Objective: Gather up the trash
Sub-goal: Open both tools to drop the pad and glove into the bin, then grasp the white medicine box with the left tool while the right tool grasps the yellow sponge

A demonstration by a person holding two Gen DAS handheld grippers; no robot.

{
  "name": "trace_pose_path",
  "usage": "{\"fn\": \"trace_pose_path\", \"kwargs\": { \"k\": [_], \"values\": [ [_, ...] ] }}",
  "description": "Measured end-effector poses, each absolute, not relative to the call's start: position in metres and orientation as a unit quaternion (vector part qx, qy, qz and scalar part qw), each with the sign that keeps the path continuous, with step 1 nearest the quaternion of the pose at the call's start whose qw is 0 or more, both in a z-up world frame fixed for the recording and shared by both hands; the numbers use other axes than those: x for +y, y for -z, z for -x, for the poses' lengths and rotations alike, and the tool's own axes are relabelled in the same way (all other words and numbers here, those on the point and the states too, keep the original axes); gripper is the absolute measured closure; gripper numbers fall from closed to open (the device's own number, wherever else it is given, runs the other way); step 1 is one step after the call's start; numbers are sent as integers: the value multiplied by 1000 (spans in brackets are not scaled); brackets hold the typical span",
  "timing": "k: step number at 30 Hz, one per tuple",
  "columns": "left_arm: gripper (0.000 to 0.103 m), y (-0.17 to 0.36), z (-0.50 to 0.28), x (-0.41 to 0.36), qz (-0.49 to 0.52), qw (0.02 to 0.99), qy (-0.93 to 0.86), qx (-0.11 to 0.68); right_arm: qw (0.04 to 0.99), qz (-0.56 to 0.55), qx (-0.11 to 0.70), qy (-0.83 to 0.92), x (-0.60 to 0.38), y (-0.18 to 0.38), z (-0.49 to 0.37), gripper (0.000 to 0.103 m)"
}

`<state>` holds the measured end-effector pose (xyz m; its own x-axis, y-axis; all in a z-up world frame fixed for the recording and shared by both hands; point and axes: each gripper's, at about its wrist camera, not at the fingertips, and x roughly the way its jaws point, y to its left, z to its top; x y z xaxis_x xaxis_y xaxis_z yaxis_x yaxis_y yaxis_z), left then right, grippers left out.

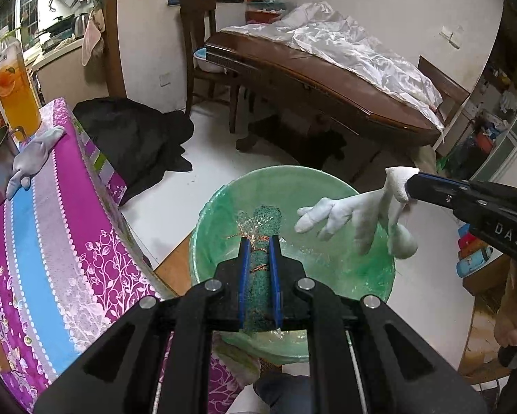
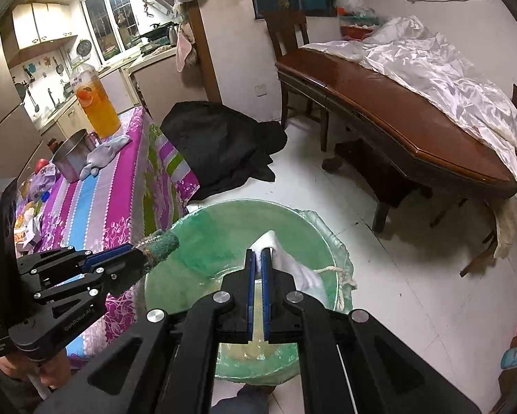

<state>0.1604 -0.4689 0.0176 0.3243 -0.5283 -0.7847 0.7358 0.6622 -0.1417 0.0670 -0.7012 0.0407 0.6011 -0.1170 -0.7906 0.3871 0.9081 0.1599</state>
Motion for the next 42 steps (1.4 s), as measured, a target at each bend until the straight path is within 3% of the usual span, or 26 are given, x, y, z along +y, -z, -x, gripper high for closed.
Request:
{"fn": "trace_pose_path", "kwargs": {
  "k": [7,8,10,12,23,26,28,30,39,42],
  "values": [
    [91,-17,-161,-475,-118,805,392,428,881,-164,420,143,-701,-40,-70,99],
    [88,-16,-162,-475,-119,806,391,429,881,-168,419,139,-702,-39,-71,97],
    [56,-16,-164,-474,-113,809,385,429,882,-170,416,140,-702,-39,-70,78],
    [48,-16,-166,-473,-109,811,382,429,884,-174,411,141,-703,-40,-69,72],
    [48,-16,-170,-469,-103,811,380,433,887,-179,402,142,-704,-41,-66,72],
    [48,-15,-171,-457,-104,815,377,427,906,-154,368,141,-685,-52,-57,60],
    [48,-15,-171,-437,-105,822,372,418,929,-113,328,131,-653,-64,-48,41],
    [48,-14,-174,-415,-106,830,363,410,942,-89,305,112,-624,-70,-43,35],
    [48,-19,-209,-249,-72,889,243,382,955,-74,284,-43,-491,-56,-85,33],
    [38,-24,-219,-183,-57,909,178,372,949,-74,296,-78,-453,-47,-106,33]
  ]
}}
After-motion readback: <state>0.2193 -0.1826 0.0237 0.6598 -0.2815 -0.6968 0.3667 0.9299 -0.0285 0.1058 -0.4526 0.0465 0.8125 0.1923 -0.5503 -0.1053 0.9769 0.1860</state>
